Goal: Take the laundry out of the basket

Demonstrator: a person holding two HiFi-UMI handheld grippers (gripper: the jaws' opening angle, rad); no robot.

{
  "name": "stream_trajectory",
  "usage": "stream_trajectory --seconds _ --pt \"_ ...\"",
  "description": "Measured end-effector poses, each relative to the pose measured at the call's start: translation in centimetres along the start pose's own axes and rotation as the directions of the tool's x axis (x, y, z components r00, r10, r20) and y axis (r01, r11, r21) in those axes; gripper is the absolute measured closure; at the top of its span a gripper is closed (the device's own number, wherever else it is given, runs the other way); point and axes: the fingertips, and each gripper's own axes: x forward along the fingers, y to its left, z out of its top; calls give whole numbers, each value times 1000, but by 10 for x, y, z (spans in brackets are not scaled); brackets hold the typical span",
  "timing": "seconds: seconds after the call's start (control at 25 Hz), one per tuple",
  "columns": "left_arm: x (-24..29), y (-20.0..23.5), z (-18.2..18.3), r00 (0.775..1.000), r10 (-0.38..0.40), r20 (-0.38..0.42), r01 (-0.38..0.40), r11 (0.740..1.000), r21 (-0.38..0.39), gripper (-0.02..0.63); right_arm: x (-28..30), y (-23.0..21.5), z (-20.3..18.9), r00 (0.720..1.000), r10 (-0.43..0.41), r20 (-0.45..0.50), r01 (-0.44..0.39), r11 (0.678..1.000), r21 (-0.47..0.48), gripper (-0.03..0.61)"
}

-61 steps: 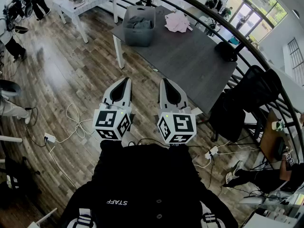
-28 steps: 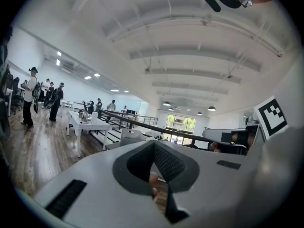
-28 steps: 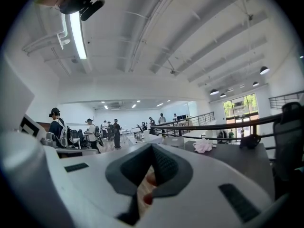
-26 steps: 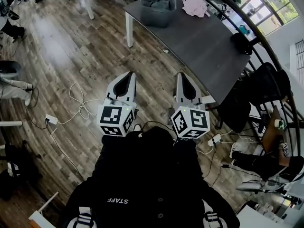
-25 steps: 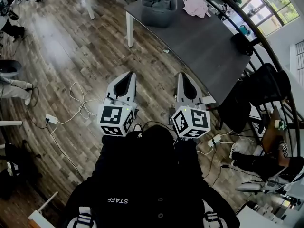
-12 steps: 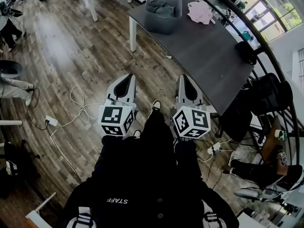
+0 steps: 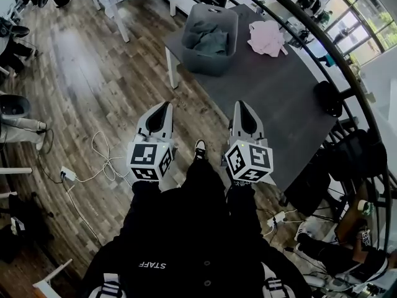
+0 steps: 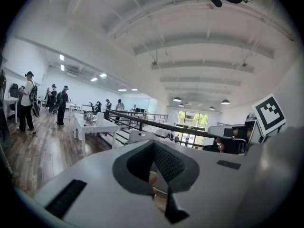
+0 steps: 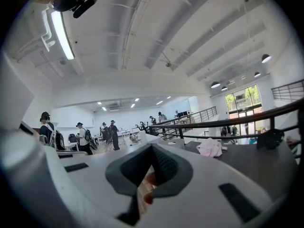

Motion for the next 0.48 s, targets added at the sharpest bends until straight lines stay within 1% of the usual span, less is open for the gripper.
stream_trajectory --seconds 0.24,0.48 --pt "113 -6 26 1000 6 -13 -6 1000 7 614 97 -53 25 999 33 -30 -33 999 -6 565" --pt "195 -8 28 998 12 -55 -13 1000 -15 614 165 -91 30 994 72 -81 -73 997 -5 565"
